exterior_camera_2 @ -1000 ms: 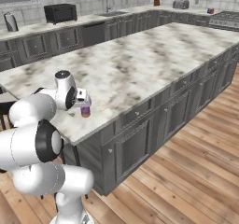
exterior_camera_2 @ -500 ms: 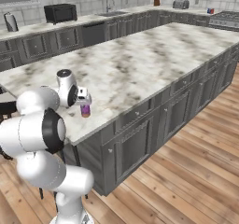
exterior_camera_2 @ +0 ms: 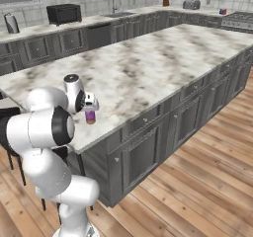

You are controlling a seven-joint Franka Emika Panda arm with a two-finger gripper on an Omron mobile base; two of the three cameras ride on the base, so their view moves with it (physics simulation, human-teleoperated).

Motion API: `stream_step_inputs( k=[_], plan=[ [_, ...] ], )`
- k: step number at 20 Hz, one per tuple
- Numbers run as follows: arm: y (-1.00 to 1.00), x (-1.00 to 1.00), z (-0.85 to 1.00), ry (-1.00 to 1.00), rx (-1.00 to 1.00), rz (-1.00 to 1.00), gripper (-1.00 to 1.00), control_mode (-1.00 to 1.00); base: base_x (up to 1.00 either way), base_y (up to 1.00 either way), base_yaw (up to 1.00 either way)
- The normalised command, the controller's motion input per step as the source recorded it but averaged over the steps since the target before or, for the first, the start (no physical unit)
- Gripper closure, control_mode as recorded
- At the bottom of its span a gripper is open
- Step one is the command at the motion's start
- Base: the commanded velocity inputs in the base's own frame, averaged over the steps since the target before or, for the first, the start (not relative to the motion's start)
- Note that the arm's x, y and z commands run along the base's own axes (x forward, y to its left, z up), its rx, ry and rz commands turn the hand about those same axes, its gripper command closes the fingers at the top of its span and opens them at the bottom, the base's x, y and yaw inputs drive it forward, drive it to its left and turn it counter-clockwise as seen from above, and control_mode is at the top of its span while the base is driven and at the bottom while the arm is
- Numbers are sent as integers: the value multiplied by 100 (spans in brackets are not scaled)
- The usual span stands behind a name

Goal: Four empty soda cans are scattered around the kitchen. Gather all the cans and cluster them next to the stove for recycling.

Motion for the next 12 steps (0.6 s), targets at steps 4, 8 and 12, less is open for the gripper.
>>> stream_step_inputs(
  k=[4,8,12],
  plan=[
    [0,24,-21,0,0,0,-100,-100,0,0,0],
    [0,26,-16,0,0,0,-100,-100,0,0,0],
    [0,28,-12,0,0,0,-100,-100,0,0,0]
  ],
)
